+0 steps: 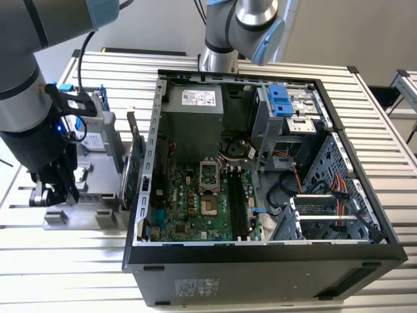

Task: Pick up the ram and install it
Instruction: 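Pick up the ram and move it above insertion slot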

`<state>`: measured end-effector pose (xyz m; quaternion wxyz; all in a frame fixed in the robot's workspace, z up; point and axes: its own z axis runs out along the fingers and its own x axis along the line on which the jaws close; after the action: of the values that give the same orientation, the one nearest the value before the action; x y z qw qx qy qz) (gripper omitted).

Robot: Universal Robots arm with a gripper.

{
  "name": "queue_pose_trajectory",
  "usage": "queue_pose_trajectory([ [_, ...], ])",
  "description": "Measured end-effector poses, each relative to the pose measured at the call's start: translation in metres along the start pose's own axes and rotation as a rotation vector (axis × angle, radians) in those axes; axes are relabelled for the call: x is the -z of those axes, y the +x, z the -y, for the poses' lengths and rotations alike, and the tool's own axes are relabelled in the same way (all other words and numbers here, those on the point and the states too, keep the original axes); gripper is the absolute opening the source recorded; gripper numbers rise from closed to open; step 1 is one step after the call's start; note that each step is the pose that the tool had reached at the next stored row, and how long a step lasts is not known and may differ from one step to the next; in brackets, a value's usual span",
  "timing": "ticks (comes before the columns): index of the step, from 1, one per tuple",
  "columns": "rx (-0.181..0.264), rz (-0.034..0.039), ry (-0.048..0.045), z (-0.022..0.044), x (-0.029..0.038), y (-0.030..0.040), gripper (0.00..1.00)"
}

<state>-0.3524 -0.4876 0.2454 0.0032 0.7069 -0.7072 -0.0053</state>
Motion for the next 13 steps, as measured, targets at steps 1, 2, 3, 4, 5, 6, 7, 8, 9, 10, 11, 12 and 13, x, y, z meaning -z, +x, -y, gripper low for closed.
queue_pose_trajectory([
  [1,0.0,0.0001,0.0001,0.0,0.0005,0.0,0.0],
  [2,0.0,0.0,0.0,0.0,0.001,0.0,0.0],
  [3,0.0,-0.0001,0.0,0.0,0.0016,0.0,0.0],
  [4,0.0,0.0,0.0001,0.0,0.002,0.0,0.0],
  [5,0.0,0.0,0.0001,0.0,0.0025,0.0,0.0],
  [6,-0.001,0.0,0.0001,0.0,0.0029,0.0,0.0],
  [7,-0.002,0.0001,0.0001,-0.0001,0.0033,0.0,0.0],
  [8,-0.003,0.0001,0.0002,0.0,0.0036,0.0,0.0],
  [9,-0.004,0.0001,0.0001,-0.0001,0.0041,0.0,0.0],
  [10,-0.006,0.0001,0.0,-0.0001,0.0046,0.0,0.0],
  [11,-0.007,0.0001,0.0,-0.0001,0.0052,0.0,0.0],
  [12,-0.008,0.0002,0.0,-0.0001,0.0057,0.0,0.0],
  [13,-0.008,0.0002,0.0,-0.0001,0.0064,0.0,0.0],
])
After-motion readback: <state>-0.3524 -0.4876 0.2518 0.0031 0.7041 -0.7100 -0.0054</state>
